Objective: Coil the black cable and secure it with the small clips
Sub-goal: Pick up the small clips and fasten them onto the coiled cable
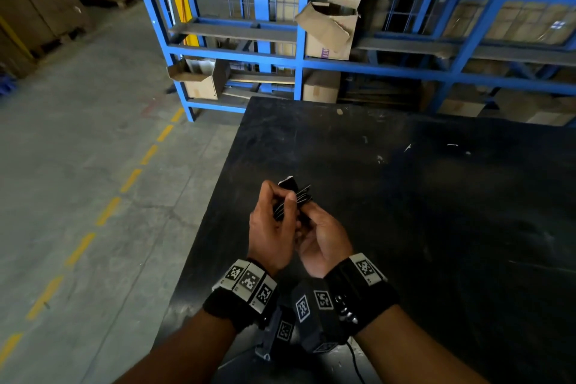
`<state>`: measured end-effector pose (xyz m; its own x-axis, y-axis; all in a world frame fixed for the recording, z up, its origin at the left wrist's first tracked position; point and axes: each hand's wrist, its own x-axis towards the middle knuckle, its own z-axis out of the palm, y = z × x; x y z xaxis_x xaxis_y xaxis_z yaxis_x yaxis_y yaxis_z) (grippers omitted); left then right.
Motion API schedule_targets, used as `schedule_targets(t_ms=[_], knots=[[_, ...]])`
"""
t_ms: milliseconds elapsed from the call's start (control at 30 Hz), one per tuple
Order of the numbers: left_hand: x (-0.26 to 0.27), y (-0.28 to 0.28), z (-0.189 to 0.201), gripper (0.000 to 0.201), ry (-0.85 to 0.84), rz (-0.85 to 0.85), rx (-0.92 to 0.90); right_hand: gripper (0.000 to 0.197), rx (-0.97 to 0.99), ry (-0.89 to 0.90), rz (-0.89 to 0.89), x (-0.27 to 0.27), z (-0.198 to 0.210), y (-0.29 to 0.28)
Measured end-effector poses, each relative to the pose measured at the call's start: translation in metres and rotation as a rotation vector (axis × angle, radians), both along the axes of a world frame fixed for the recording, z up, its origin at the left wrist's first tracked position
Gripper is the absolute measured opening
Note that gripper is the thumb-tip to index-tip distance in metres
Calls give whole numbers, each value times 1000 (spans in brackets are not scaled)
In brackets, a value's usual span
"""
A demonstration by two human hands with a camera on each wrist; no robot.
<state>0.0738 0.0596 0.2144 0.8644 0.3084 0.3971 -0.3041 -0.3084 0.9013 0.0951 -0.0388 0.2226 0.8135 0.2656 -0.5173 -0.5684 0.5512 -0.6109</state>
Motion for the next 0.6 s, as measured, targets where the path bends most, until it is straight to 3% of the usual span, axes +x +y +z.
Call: schedule_targets(t_ms=[167, 367, 600], knots=[[1, -3, 4, 11, -20, -50, -21, 20, 100, -37, 5, 0, 8, -5], [3, -12, 16, 12, 5, -61, -171, 26, 133, -48, -47, -2, 25, -11], [7, -14, 25, 7, -52, -71, -136, 20, 163, -80, -74, -4, 35, -17]])
